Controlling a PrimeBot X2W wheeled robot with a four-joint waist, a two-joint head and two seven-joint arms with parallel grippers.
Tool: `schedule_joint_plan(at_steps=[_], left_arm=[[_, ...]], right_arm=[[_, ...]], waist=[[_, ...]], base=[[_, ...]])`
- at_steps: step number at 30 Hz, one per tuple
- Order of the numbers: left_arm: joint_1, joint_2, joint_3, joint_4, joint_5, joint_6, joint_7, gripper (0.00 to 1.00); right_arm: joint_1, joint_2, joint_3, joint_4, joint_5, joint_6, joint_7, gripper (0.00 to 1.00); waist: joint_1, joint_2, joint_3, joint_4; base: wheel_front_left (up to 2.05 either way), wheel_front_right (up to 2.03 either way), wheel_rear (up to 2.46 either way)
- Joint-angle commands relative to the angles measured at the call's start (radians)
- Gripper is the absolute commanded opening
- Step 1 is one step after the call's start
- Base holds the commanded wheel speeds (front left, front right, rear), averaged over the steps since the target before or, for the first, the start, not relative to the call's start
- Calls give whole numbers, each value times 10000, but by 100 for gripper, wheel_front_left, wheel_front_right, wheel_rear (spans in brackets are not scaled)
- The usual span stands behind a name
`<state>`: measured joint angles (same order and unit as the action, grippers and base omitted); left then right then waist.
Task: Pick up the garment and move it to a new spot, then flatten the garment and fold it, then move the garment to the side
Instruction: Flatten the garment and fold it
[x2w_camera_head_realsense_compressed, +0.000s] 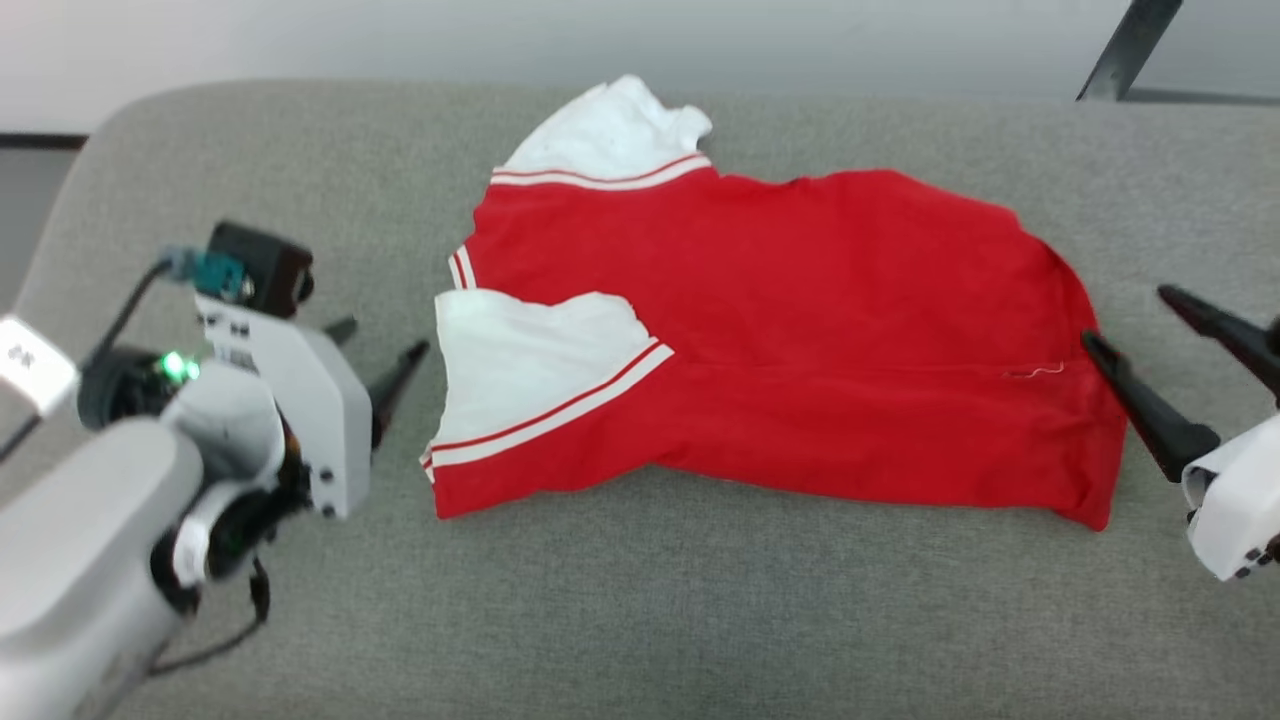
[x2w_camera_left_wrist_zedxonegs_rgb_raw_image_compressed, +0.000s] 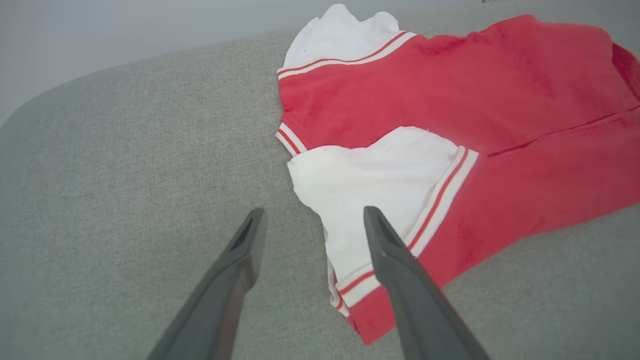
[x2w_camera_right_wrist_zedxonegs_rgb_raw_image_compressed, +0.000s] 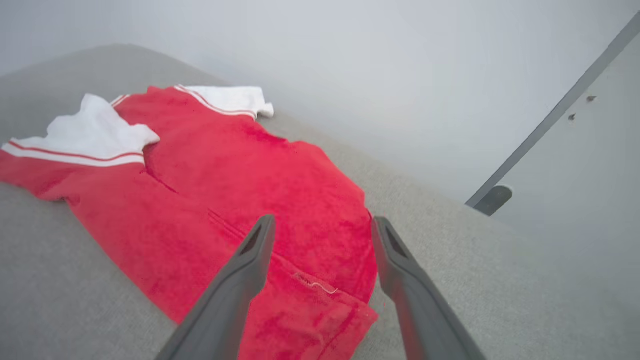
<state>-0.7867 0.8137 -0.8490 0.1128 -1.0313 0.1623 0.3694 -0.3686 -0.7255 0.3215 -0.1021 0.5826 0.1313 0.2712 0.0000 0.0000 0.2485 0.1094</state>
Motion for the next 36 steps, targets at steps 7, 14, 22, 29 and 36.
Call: schedule_joint_plan(at_steps=[7,14,22,29,36], left_arm=[[1155,440,261,-1350,-456,1219,-102,100],[1615,871,436,-1955,-1074,1802,458,100],[1389,1006,310,-1135,-1792,1992,1867,100],[1360,855,172,-164,-2328,2266,2894,100],[1432,495,-46,769,-2576,2320,3337,100]], right_arm=[[1125,821,-839,-239,-1979,-11,-2945,100],[2058,2494,-2451,-508,-3948,-11,-5017,100],[2858,4208,-3934,-1268,-4576,-11,-5341,100],[2981,4622,-4374,-1433,-4631,-11,-5363,100],[2943,4818,-4554,-1550,-4480,-11,-5371,100]], waist=[[0,0,-432,-345],[0,0,-408,-831],[0,0,-153,-1523],[0,0,207,-1991],[0,0,431,-2137]], base=[[0,0,0],[0,0,0],[0,0,0],[0,0,0],[0,0,0]])
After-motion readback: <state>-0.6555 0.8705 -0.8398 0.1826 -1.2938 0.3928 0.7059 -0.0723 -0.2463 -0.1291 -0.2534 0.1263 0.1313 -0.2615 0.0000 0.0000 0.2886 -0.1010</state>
